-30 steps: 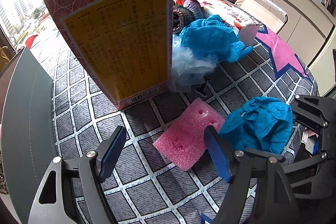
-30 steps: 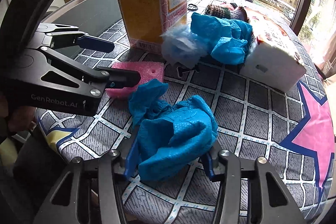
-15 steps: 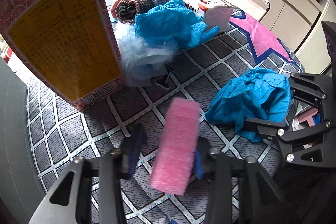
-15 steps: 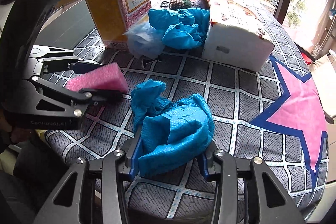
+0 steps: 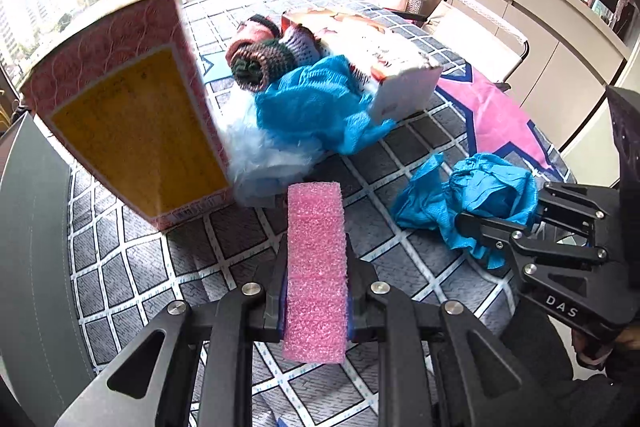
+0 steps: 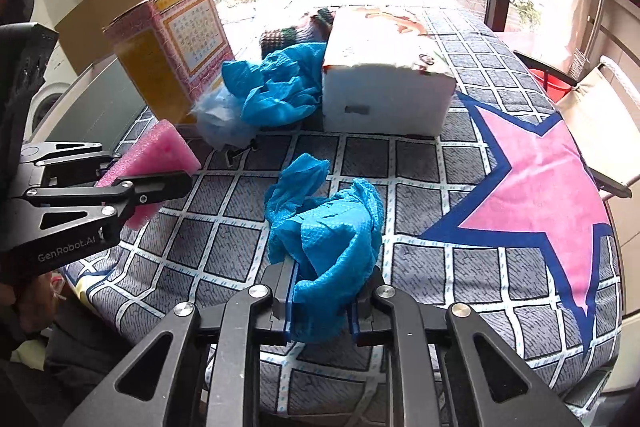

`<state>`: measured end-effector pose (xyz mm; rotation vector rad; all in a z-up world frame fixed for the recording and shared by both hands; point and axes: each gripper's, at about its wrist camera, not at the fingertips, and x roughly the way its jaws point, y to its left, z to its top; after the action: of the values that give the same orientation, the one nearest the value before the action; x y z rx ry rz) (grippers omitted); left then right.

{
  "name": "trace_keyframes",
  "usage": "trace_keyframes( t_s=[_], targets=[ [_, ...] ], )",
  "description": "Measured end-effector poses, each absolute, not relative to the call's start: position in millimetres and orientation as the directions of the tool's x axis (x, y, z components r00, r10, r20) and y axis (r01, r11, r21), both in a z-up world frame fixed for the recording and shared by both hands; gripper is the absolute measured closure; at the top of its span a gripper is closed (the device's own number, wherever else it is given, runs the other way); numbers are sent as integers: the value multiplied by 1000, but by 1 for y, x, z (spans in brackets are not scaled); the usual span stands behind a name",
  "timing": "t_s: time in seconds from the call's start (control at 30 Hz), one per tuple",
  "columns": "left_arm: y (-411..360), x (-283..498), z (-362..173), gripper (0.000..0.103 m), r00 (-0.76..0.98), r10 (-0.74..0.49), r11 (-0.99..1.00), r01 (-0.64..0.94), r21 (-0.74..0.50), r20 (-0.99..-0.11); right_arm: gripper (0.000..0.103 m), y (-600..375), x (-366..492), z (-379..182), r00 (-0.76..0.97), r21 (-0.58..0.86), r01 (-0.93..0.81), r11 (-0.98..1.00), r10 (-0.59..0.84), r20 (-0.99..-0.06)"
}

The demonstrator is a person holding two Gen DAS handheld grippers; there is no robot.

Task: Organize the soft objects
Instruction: 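Lift the pink foam piece with left tool while right tool lifts the blue glove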

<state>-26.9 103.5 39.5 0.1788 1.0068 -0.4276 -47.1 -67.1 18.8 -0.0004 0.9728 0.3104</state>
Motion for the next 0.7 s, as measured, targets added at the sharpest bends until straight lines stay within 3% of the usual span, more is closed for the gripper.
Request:
trace_keyframes(
  t_s=[0.3,0.7],
  targets=[
    [51,14,82,82,473,-295,894,443,-65,-830,85,-137,-16,59,643,265,-61,962,241,-727],
    [21,115,114,82,429,-242,936,341,-92,-870,85,-157,83,105,639,185,1,983,142,-756]
  ],
)
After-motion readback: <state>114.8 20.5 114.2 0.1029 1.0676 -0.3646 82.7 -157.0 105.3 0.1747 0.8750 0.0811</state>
